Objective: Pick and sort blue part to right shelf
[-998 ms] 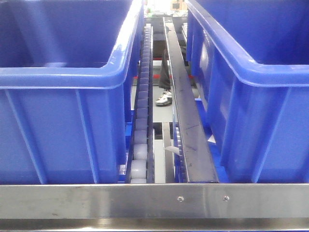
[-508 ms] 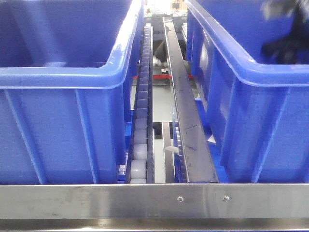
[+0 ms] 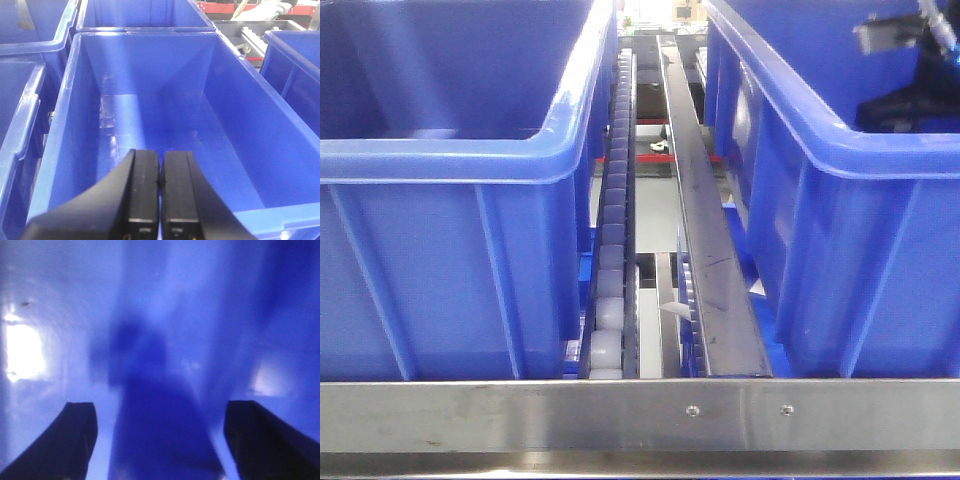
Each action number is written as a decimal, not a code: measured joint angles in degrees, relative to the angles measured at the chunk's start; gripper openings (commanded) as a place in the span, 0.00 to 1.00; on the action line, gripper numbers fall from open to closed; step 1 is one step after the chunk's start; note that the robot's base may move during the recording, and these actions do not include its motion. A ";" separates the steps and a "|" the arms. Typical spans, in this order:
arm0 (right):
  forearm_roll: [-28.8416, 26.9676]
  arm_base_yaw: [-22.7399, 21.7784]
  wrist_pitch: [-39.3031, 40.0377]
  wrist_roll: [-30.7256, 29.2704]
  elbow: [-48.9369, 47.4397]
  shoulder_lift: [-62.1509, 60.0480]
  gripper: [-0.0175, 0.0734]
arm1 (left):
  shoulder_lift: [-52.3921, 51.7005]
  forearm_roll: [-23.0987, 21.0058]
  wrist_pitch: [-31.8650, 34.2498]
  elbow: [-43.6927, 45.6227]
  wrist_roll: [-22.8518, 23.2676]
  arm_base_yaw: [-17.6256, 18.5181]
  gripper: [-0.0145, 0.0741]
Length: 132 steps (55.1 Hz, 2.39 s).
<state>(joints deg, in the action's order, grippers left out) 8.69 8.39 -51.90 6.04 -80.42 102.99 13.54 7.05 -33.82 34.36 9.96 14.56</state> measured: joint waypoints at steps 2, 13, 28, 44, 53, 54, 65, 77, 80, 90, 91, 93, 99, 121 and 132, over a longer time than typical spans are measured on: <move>0.00 0.00 0.00 0.00 0.00 -1.21 0.80 | 0.00 0.00 0.00 0.00 0.00 0.00 0.32; 0.00 0.00 -0.28 -0.05 2.37 -13.48 0.49 | 0.00 0.00 -0.10 0.00 0.00 0.00 0.32; 0.00 0.00 1.31 -0.14 15.52 -34.54 0.26 | 0.00 0.00 -0.10 0.00 0.00 0.00 0.32; -0.33 0.00 5.78 -0.14 33.57 -60.32 0.26 | 0.00 0.00 -0.10 0.00 0.00 0.00 0.32; -0.54 0.00 6.81 -0.14 41.86 -74.97 0.26 | 0.00 0.00 -0.21 0.00 0.00 0.00 0.32; -0.54 0.00 6.84 -0.14 42.43 -76.06 0.26 | 0.00 0.00 -0.21 0.00 0.00 0.00 0.32; -0.63 0.00 6.84 -0.14 47.70 -90.02 0.26 | 0.00 0.00 -0.31 0.00 0.00 0.00 0.32; -0.63 0.00 7.48 -0.14 48.33 -101.10 0.26 | 0.00 0.00 -0.31 0.00 0.00 0.00 0.32; -0.63 0.00 7.94 -0.14 48.33 -102.64 0.26 | 0.00 0.00 -0.31 0.00 0.00 0.00 0.32; -0.63 0.00 8.61 -0.14 48.33 -104.02 0.26 | 0.00 0.00 -0.31 0.00 0.00 0.00 0.32; -0.63 0.00 8.61 -0.14 48.33 -104.02 0.26 | 0.00 0.00 -0.31 0.00 0.00 0.00 0.32; -0.63 0.00 8.61 -0.14 48.33 -104.02 0.26 | 0.00 0.00 -0.31 0.00 0.00 0.00 0.32; -0.88 0.00 8.61 -0.14 48.33 -104.02 0.26 | 0.00 0.00 -0.31 0.00 0.00 0.00 0.32; -1.02 0.00 8.61 -0.14 48.33 -104.02 0.26 | -1.13 0.00 -0.18 -1.15 0.00 -0.89 0.32; -1.02 0.00 8.61 -0.14 48.33 -104.02 0.26 | -7.00 -1.04 6.16 -9.76 0.00 -7.88 0.32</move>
<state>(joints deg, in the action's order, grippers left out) 7.67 8.39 -43.29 5.90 -32.10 -1.03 6.54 6.01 -27.66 24.60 9.96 6.67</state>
